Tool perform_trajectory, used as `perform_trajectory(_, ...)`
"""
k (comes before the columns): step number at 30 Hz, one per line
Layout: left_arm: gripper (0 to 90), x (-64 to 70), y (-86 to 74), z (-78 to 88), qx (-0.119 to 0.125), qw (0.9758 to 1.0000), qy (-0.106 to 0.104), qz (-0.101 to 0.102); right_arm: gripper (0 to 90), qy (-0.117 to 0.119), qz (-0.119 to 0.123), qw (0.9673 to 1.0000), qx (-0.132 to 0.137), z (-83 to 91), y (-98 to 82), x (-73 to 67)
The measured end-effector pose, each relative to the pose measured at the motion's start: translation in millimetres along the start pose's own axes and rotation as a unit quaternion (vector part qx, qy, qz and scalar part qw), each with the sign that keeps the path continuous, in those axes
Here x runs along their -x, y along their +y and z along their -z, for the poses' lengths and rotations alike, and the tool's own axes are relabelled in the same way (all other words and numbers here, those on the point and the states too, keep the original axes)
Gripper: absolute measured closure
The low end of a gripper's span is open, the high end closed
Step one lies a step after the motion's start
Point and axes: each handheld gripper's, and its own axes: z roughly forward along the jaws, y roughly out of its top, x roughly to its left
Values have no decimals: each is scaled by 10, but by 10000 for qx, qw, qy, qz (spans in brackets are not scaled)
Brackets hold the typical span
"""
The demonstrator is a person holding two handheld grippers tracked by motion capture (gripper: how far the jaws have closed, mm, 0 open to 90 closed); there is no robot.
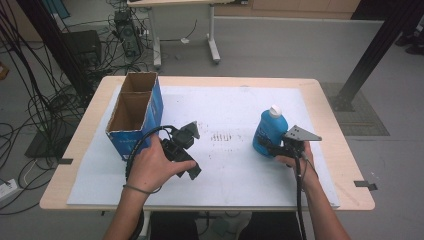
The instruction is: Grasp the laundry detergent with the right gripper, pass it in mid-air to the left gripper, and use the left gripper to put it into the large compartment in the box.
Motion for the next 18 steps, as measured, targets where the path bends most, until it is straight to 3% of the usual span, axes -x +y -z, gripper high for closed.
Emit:
perform_trajectory(11,84,2,51,131,0,9998,21,-193,420,169,-10,9999,-31,34,86,15)
perform_trajectory(18,86,18,113,249,24,9982,-36,-590,420,383,37,9992,-66,68,150,44)
